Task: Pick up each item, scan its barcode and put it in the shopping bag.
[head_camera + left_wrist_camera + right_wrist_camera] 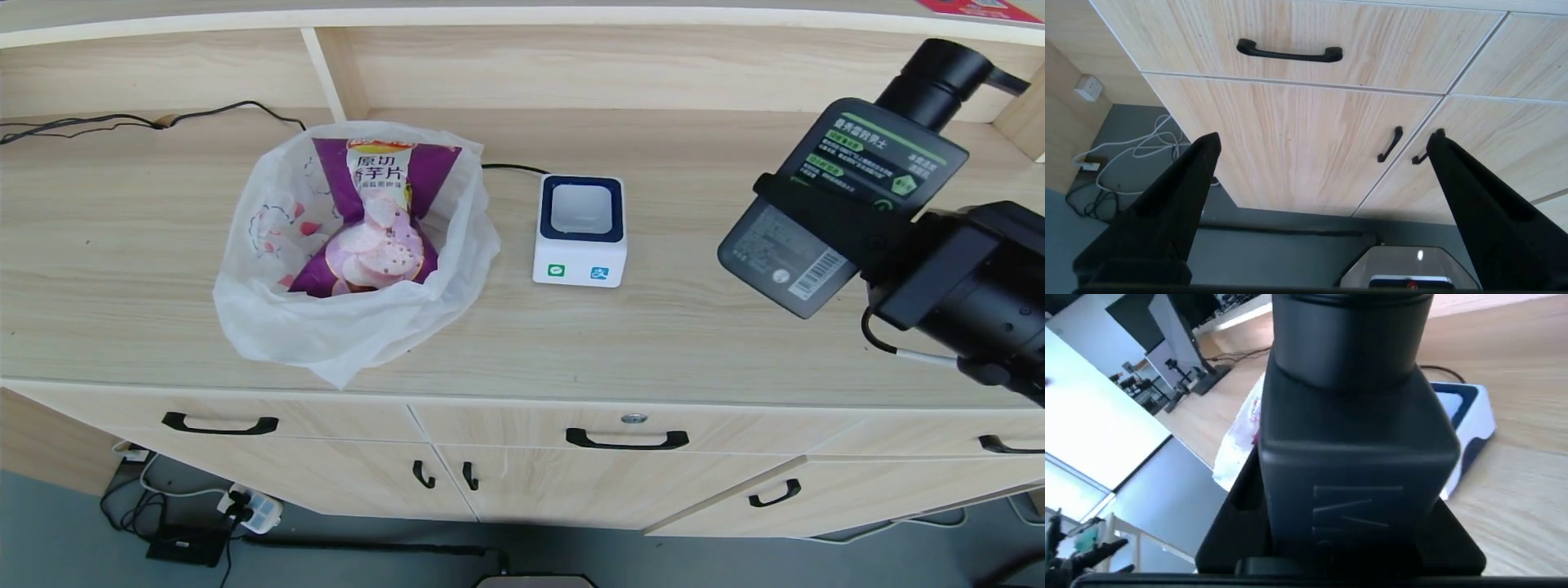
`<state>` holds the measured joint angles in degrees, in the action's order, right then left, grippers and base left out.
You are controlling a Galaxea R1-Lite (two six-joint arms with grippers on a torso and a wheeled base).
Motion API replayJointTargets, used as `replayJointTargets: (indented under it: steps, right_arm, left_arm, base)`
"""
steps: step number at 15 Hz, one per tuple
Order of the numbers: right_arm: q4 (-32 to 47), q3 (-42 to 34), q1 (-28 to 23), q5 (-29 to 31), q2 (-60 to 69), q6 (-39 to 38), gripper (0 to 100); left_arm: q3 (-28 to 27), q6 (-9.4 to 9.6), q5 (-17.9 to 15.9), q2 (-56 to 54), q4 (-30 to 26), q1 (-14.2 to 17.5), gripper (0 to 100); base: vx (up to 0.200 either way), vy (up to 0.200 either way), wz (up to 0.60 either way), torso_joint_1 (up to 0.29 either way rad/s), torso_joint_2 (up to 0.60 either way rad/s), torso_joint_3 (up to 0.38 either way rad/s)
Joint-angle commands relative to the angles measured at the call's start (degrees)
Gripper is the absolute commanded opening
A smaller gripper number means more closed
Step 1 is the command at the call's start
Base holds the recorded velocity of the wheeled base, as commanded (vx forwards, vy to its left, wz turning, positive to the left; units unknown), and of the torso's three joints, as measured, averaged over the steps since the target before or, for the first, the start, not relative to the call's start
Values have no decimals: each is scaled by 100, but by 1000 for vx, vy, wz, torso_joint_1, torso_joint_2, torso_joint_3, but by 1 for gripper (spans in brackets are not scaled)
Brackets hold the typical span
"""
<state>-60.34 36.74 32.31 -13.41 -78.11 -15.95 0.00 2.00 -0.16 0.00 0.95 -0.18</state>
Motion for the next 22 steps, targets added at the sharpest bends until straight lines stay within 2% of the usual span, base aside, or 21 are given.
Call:
replayJointTargets:
  steps: [1, 2, 4, 7, 8, 17, 20, 22]
  right_arm:
    - [1033, 1010, 1384, 866, 269, -392, 0]
    - [1209, 1265, 1832, 1104, 234, -638, 0]
    - [1209, 1248, 2421, 1139, 296, -1016, 0]
    - [1209, 1151, 2869, 1104, 419, -1165, 0]
    - [1209, 1133, 3045, 1121, 401, -1156, 0]
    - [1236, 1151, 3194, 1104, 313, -1130, 0]
    - [1236, 1133, 3476, 1121, 305, -1130, 0]
    - [1236, 1125, 3476, 1139, 234, -1077, 0]
  left_arm:
    - [0, 2, -2, 0, 2, 1, 100]
    - [0, 2, -2, 0, 2, 1, 100]
    - [0, 2, -2, 0, 2, 1, 100]
    - [0, 55, -2, 0, 10, 1, 100]
    - [0, 160, -2, 0, 10, 1, 100]
    - [0, 143, -2, 0, 2, 1, 100]
    - [0, 143, -2, 0, 2, 1, 100]
    - [0, 143, -2, 0, 2, 1, 100]
  base:
    - [0, 0, 0, 0, 0, 0]
    - [0, 0, 0, 0, 0, 0]
    - [0, 0, 0, 0, 0, 0]
    - [0, 0, 0, 0, 0, 0]
    - [0, 0, 0, 0, 0, 0]
    - [0, 0, 0, 0, 0, 0]
    - [0, 0, 0, 0, 0, 0]
    - [0, 0, 0, 0, 0, 0]
